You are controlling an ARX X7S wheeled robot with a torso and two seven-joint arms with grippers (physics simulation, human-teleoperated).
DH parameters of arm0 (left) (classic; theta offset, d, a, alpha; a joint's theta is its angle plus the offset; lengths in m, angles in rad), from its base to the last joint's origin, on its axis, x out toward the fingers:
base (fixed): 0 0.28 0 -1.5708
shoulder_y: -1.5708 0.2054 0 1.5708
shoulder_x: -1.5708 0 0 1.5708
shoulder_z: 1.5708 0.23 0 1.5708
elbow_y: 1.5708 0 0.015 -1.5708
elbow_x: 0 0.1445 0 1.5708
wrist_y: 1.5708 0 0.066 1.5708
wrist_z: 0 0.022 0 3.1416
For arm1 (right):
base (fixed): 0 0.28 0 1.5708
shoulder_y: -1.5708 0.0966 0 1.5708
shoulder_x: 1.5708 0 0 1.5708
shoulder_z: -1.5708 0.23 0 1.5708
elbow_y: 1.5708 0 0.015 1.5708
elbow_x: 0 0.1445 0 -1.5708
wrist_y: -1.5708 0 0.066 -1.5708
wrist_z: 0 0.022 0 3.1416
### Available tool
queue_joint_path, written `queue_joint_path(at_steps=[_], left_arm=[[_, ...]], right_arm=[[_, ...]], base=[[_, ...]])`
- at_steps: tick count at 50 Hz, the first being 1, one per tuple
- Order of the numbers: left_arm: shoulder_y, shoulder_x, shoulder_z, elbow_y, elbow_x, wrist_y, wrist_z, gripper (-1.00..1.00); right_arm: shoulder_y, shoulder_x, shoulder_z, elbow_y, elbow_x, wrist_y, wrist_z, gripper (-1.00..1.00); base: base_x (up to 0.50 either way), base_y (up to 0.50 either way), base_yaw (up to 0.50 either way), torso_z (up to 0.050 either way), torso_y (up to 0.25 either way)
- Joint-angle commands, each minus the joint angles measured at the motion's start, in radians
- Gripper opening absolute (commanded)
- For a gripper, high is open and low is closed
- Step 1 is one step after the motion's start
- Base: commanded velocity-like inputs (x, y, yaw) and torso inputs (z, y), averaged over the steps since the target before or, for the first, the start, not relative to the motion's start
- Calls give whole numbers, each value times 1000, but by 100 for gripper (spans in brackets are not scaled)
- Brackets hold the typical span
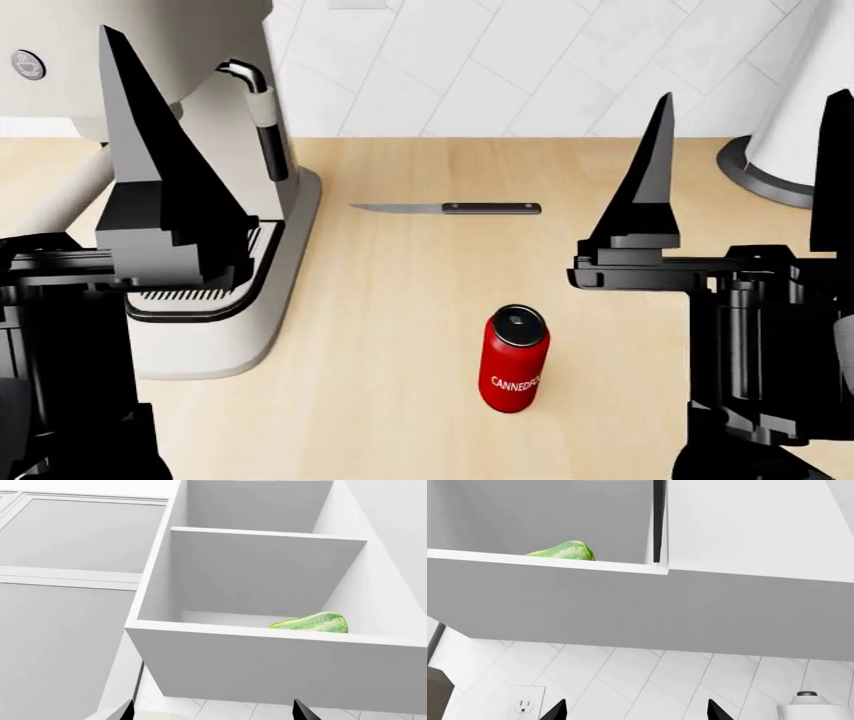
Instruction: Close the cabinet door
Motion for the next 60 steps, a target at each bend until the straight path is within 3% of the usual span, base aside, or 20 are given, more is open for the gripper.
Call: queue_joint_path(at_steps=[1,12,41,50,53,54,55,58,59,60], left_arm=[[-1,-10,2,3,-6,2,-12,100],[10,-24,19,-9,12,56,-12,100],[14,-52,38,-3,32,77,-29,100],[9,-64,28,39,17,55,-37,100],[-7,-58,-8,70,-36,13,-57,100],[-5,-59,-17,87,-52,6,-60,100],[-6,-62,-23,107,-64,-4,-64,100],[-12,-111,-25,129,-112,5,-113,100],[-15,-139,-13,129,-124,14,-143,100],[-20,-171,-4,129,-143,26,-176,100]], right_arm=[[-4,7,-9,8,1,-14,9,100],[-4,14,-12,16,6,-16,18,100],[-4,26,-12,18,50,-8,34,100],[16,38,-11,-44,53,50,52,100],[79,39,40,-160,116,143,63,100],[117,66,59,-188,176,176,97,100],[171,186,44,-189,301,168,225,100],[479,636,-199,-189,665,44,675,100],[532,732,-251,-188,705,17,789,100],[575,743,-235,-183,771,27,812,100]], base=[[0,0,0,0,0],[0,0,0,0,0],[0,0,0,50,0],[0,0,0,50,0],[0,0,0,46,1],[0,0,0,0,0],[0,0,0,0,0],[0,0,0,0,0],[0,0,0,0,0],[0,0,0,0,0]])
